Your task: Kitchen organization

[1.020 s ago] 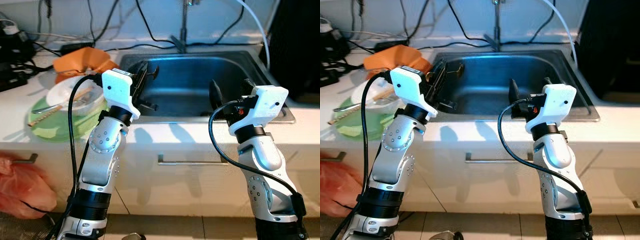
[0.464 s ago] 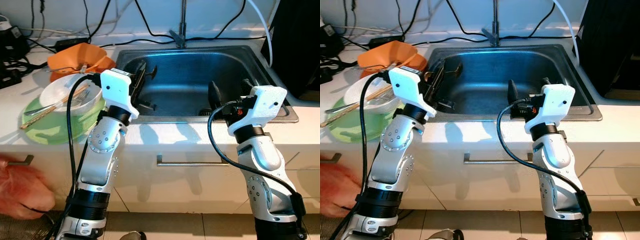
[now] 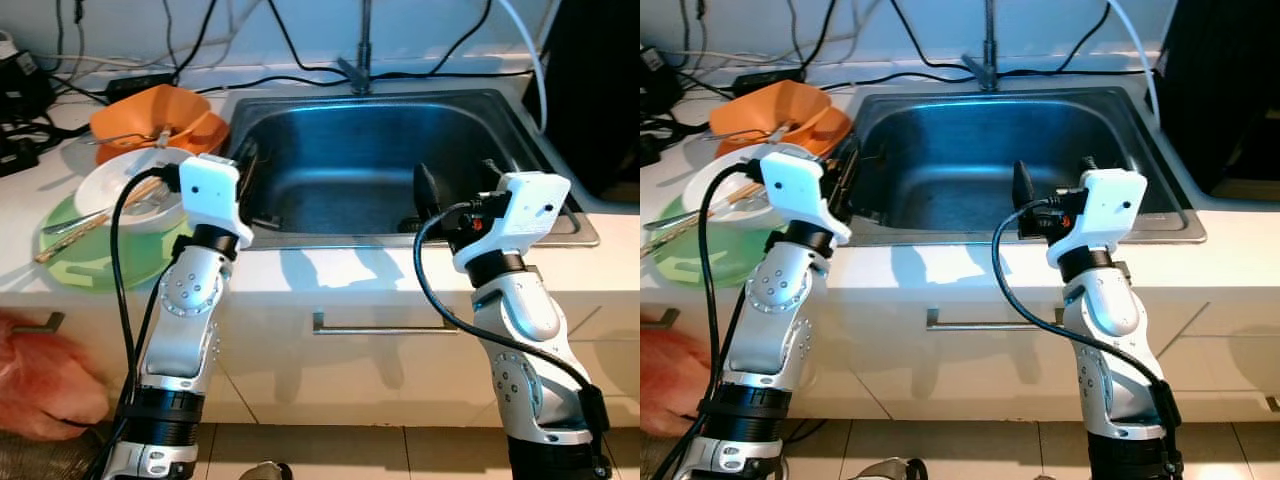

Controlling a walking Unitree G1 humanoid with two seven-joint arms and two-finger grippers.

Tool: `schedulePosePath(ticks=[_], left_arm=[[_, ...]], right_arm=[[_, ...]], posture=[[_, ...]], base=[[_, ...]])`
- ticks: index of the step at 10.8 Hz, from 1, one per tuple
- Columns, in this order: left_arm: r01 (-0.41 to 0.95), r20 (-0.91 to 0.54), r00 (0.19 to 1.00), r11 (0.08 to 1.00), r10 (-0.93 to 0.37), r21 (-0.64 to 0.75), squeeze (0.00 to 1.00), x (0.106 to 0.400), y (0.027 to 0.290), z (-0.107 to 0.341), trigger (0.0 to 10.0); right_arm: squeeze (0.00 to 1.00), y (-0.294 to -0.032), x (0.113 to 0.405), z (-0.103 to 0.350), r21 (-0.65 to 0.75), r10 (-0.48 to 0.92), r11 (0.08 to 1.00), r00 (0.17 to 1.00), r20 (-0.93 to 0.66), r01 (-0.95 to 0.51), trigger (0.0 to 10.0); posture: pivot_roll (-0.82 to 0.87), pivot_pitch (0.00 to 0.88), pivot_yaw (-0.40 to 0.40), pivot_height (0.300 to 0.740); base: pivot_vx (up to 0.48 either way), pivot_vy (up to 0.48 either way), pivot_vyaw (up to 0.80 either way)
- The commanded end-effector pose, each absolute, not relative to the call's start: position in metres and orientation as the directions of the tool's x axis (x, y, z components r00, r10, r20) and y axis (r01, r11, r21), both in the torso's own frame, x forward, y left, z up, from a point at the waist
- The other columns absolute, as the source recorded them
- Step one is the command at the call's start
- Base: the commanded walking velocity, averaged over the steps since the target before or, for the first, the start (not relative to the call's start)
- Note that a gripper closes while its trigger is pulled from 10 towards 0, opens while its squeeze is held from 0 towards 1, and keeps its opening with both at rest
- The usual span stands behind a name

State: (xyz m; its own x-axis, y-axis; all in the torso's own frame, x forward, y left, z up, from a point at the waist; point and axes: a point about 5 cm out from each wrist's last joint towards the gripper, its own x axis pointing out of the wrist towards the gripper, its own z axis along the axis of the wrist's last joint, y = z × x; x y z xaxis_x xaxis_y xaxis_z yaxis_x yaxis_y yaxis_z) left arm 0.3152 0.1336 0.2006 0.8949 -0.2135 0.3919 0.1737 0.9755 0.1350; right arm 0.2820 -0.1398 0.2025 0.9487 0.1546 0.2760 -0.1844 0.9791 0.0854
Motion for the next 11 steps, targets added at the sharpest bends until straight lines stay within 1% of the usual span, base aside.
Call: schedulePosePath(ticks=[1,3,5,7,9,10,11], left_arm=[[0.148,0.391,0.9,0.979,-0.193,0.144,0.0,0.315,0.139,0.198,0.0],[0.146,0.402,0.893,0.974,-0.204,0.171,0.0,0.317,0.139,0.2,0.0],[0.142,0.415,0.886,0.972,-0.21,0.188,0.0,0.319,0.138,0.204,0.0],[0.221,0.417,0.867,0.961,-0.271,0.165,0.0,0.317,0.127,0.204,0.0],[0.233,0.421,0.861,0.957,-0.284,0.171,0.0,0.316,0.123,0.204,0.0],[0.229,0.419,0.861,0.956,-0.288,0.185,0.0,0.317,0.125,0.204,0.0],[0.224,0.413,0.865,0.956,-0.286,0.191,0.0,0.317,0.126,0.203,0.0]], right_arm=[[0.17,-0.139,0.281,0.199,0.092,0.163,0.977,0.952,0.258,-0.192,10.0],[0.17,-0.139,0.281,0.198,0.092,0.162,0.977,0.952,0.258,-0.192,10.0],[0.14,-0.138,0.281,0.198,0.093,0.164,0.977,0.952,0.259,-0.193,10.0],[0.15,-0.137,0.281,0.198,0.1,0.169,0.975,0.952,0.255,-0.2,10.0],[0.09,-0.133,0.281,0.195,0.146,0.205,0.959,0.952,0.228,-0.241,10.0],[0.0,-0.123,0.279,0.191,0.181,0.29,0.928,0.936,0.201,-0.326,10.0],[0.0,-0.117,0.277,0.19,0.177,0.33,0.914,0.924,0.194,-0.364,10.0]], posture=[[0.0,0.054,0.08,0.74],[0.0,0.054,0.082,0.74],[0.0,0.057,0.08,0.74],[0.0,0.056,0.08,0.74],[0.0,0.056,0.084,0.74],[0.0,0.055,0.086,0.74],[0.0,0.055,0.086,0.74]], base=[[0.0,0.0,0.0],[0.0,0.0,0.0],[0.0,0.0,0.0],[0.0,0.0,0.0],[0.0,0.0,0.0],[0.0,0.0,0.0],[0.0,0.0,0.0]])
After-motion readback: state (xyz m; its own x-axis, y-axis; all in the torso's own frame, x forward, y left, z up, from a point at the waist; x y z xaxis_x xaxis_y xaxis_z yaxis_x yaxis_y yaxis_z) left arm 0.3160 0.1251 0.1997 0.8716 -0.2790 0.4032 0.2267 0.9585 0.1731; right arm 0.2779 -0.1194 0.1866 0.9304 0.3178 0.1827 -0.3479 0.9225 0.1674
